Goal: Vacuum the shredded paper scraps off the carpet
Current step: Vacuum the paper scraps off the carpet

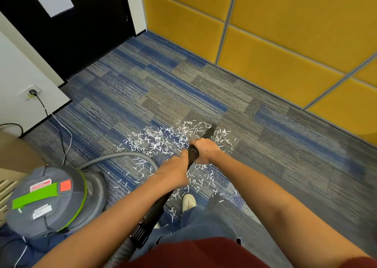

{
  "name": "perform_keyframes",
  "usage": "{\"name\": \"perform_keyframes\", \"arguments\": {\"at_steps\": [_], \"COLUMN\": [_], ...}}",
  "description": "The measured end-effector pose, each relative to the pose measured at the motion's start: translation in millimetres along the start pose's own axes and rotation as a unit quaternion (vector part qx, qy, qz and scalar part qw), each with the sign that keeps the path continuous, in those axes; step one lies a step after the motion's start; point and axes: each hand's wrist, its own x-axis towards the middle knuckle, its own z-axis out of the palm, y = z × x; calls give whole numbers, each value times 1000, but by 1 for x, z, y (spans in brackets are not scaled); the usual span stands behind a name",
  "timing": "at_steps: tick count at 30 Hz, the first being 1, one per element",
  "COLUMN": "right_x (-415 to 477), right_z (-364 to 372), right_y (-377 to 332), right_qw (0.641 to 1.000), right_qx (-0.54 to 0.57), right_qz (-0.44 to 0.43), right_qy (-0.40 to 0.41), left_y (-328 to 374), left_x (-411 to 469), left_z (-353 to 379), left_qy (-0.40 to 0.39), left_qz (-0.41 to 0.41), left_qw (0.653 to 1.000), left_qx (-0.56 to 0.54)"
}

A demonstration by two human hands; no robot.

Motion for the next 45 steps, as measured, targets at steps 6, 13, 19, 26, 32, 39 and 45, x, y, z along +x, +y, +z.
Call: {"name": "perform_keyframes", "arguments": {"at_steps": [6,13,19,26,32,39,45], "right_x": [-18,-34,-44,-38,-23,-14,-19], "right_z": [6,13,18,18,17,18,24], "right_y": [8,16,25,14,-10,-34,-42], "right_qw": [1000,999,999,998,999,1000,1000], "right_qx": [-1,15,16,44,37,25,16], "right_qz": [20,38,47,42,12,-8,0], "right_qy": [-1,3,7,13,19,11,8], "left_y": [7,14,22,16,-5,-26,-35], "left_x": [-5,-6,-10,-12,-19,-27,-31], "left_z": [6,14,17,21,19,22,27], "left_qy": [-9,-19,-31,-15,1,19,8], "left_qz": [26,41,61,42,9,-5,5], "left_qw": [999,999,998,999,1000,999,999], "left_qx": [19,22,15,16,2,-25,-31]}}
